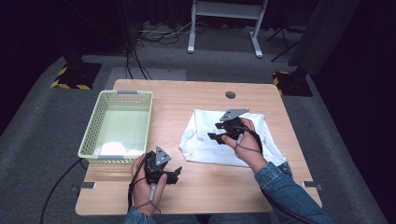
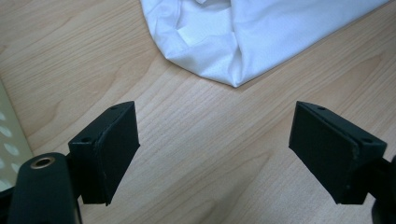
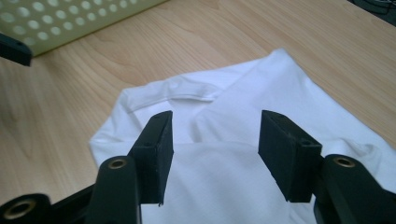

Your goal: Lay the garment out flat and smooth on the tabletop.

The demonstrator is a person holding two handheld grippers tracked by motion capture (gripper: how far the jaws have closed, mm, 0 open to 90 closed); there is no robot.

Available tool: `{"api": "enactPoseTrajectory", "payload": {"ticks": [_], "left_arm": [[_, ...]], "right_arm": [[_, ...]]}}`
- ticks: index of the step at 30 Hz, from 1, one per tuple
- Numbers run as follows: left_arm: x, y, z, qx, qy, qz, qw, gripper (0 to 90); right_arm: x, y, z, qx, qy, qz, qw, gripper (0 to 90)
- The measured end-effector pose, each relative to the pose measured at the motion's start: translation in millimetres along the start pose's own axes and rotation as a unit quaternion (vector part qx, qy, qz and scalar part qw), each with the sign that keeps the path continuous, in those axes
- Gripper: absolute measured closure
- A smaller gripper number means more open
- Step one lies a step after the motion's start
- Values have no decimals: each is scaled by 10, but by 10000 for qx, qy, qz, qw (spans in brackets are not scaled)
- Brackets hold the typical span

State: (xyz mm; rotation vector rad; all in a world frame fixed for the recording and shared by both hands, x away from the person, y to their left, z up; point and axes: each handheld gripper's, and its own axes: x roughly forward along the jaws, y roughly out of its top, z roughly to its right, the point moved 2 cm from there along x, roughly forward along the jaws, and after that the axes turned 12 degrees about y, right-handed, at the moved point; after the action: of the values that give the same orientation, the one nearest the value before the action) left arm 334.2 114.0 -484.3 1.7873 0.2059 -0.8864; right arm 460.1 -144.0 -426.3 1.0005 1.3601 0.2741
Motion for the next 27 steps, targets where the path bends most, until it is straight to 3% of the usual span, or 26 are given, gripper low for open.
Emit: {"api": "enactPoseTrajectory", "payload": {"ticks": [8, 18, 27], "left_arm": [[-36, -25, -5, 13, 7, 0, 10000, 154], [-127, -121, -47, -11, 105, -3, 9999, 154], [-127, -121, -47, -11, 105, -3, 9999, 154]], "right_arm": [[-17, -96, 250, 241, -352, -42, 9991, 402], [114, -206, 564, 544, -678, -169, 9961, 363], [114, -206, 564, 544, -678, -169, 9961, 363]]}}
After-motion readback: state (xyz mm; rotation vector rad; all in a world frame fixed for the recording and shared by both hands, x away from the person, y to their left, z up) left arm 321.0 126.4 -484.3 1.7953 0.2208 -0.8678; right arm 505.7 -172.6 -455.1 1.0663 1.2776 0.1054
